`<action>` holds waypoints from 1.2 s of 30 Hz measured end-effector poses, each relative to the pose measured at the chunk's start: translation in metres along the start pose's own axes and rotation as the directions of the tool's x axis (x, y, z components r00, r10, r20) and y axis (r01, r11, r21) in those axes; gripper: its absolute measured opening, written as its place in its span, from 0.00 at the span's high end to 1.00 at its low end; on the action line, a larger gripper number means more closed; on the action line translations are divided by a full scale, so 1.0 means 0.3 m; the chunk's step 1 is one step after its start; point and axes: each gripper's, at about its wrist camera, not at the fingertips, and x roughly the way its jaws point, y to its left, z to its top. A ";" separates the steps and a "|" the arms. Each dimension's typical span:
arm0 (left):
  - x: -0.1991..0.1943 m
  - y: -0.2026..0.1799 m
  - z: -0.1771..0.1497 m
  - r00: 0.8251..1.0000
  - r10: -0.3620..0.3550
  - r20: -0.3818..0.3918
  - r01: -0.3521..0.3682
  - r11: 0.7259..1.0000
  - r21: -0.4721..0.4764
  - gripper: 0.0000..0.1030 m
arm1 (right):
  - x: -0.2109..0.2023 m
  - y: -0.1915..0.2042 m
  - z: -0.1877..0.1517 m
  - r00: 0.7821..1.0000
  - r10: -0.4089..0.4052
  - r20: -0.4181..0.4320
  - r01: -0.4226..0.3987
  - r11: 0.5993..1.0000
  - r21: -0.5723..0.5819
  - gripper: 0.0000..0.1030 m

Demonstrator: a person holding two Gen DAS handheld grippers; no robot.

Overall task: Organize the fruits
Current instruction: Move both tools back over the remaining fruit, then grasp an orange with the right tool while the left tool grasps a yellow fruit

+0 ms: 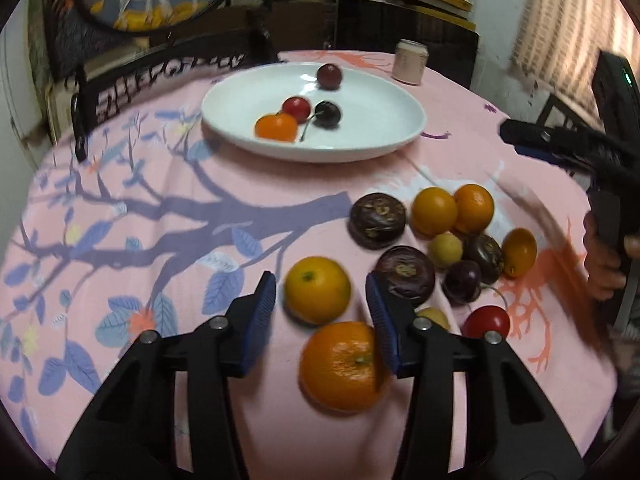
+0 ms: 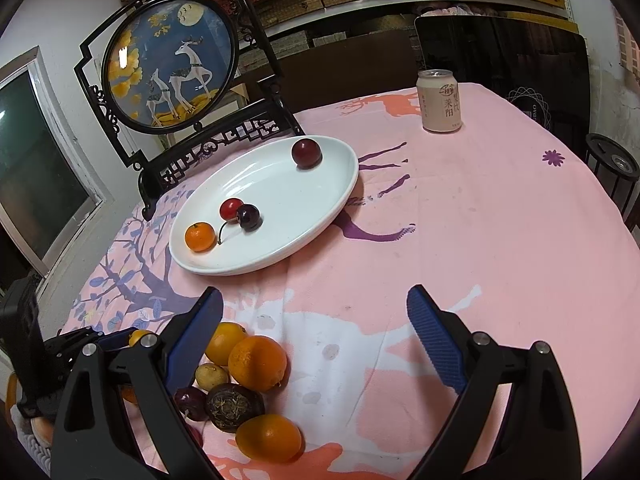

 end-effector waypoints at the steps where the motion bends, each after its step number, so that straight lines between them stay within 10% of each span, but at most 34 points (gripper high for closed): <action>1: 0.005 0.010 -0.001 1.000 -0.023 -0.007 0.023 1.000 -0.019 0.53 | 0.000 0.001 0.000 1.000 0.000 0.000 0.000 1.000 -0.001 0.09; 16: 0.008 0.012 0.001 1.000 -0.017 0.007 0.017 0.999 -0.046 0.66 | 0.037 0.035 -0.066 0.986 0.102 -0.133 -0.104 0.995 -0.010 0.12; 27: 0.018 0.031 0.007 0.999 0.035 0.006 -0.035 0.998 -0.059 0.66 | 0.127 0.092 -0.118 0.964 0.114 -0.242 -0.127 0.991 -0.041 0.58; 36: -0.042 0.024 0.068 0.994 0.070 0.085 -0.064 0.996 -0.068 0.66 | 0.039 0.096 -0.086 0.991 0.082 -0.103 -0.091 0.993 -0.078 0.61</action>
